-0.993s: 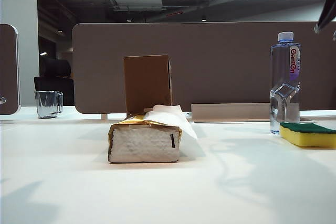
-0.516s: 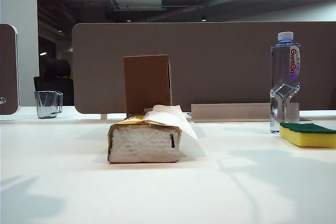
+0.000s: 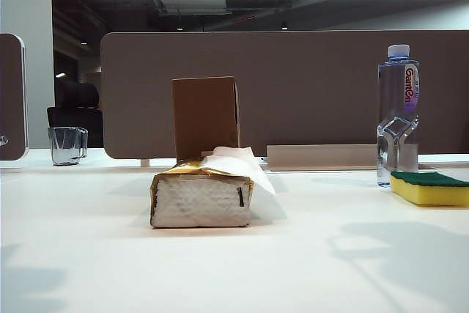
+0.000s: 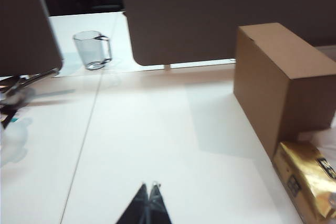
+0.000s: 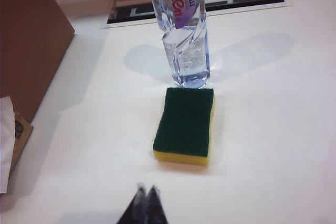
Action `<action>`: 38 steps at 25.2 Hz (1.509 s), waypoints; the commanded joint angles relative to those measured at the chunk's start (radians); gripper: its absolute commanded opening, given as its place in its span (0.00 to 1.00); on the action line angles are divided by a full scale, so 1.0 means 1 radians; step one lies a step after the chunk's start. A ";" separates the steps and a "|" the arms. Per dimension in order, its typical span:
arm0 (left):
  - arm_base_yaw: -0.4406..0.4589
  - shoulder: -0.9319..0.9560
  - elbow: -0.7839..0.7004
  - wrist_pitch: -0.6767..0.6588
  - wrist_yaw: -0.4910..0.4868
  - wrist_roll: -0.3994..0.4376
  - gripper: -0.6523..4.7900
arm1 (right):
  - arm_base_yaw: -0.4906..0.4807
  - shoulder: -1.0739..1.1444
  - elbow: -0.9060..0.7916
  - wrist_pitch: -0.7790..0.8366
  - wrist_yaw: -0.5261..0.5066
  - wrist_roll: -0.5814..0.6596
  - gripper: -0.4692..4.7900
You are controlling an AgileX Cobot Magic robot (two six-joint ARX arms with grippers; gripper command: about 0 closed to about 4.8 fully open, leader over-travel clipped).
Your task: Move the sponge from left to right to wipe the table, avoiding obstacles on the table, and finally reaching the bottle of mineral water.
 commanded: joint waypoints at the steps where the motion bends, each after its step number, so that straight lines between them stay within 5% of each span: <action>1: 0.000 0.000 -0.028 0.023 -0.023 -0.059 0.11 | 0.001 -0.016 -0.001 0.009 0.010 -0.023 0.07; 8: 0.000 0.000 -0.119 0.112 -0.018 -0.130 0.11 | 0.001 -0.025 -0.029 0.019 0.024 -0.038 0.07; 19: 0.005 -0.001 -0.167 0.124 -0.063 -0.124 0.11 | 0.000 -0.156 -0.188 0.104 0.028 -0.018 0.07; 24: 0.089 0.000 -0.177 0.148 -0.068 -0.100 0.11 | 0.000 -0.165 -0.196 0.123 0.043 -0.006 0.07; 29: 0.424 0.006 -0.179 0.156 0.259 -0.099 0.11 | -0.006 -0.165 -0.196 0.123 0.042 -0.006 0.07; 38: 0.379 0.006 -0.191 0.128 0.272 -0.178 0.11 | -0.003 -0.180 -0.227 0.169 0.043 0.006 0.07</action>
